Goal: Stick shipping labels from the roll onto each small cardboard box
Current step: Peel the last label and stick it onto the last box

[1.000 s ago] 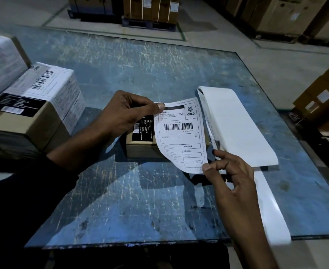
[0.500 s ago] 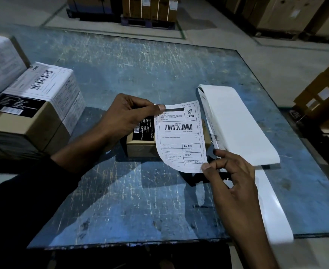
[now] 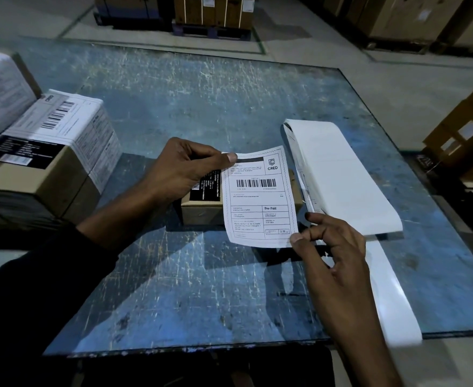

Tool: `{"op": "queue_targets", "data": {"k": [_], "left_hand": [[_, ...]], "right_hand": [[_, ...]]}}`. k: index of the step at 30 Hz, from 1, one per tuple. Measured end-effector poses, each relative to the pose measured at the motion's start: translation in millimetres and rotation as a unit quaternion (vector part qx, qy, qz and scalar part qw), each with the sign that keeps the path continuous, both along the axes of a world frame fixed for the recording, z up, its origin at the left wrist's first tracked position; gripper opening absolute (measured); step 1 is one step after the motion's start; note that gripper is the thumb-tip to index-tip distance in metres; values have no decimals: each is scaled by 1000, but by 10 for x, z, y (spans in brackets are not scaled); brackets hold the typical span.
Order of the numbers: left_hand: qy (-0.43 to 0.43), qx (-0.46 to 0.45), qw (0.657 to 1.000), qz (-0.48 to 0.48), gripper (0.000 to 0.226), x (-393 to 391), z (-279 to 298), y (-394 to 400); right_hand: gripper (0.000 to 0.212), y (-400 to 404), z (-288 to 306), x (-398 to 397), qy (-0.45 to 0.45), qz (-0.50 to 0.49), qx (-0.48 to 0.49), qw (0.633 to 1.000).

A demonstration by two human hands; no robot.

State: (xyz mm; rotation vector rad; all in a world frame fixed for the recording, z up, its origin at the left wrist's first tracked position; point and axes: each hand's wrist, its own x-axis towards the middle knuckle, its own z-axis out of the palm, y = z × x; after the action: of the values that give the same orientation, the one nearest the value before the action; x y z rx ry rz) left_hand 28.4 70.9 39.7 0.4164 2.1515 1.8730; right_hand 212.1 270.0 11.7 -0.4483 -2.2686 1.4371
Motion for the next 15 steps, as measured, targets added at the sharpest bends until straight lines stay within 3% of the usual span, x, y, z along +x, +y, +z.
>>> {"op": "queue_targets", "data": {"k": [15], "left_hand": [[-1,-18,1000,-1,20,-31,-15,-7]], "right_hand": [[15,3,-13,0,-13,-4,16,1000]]}}
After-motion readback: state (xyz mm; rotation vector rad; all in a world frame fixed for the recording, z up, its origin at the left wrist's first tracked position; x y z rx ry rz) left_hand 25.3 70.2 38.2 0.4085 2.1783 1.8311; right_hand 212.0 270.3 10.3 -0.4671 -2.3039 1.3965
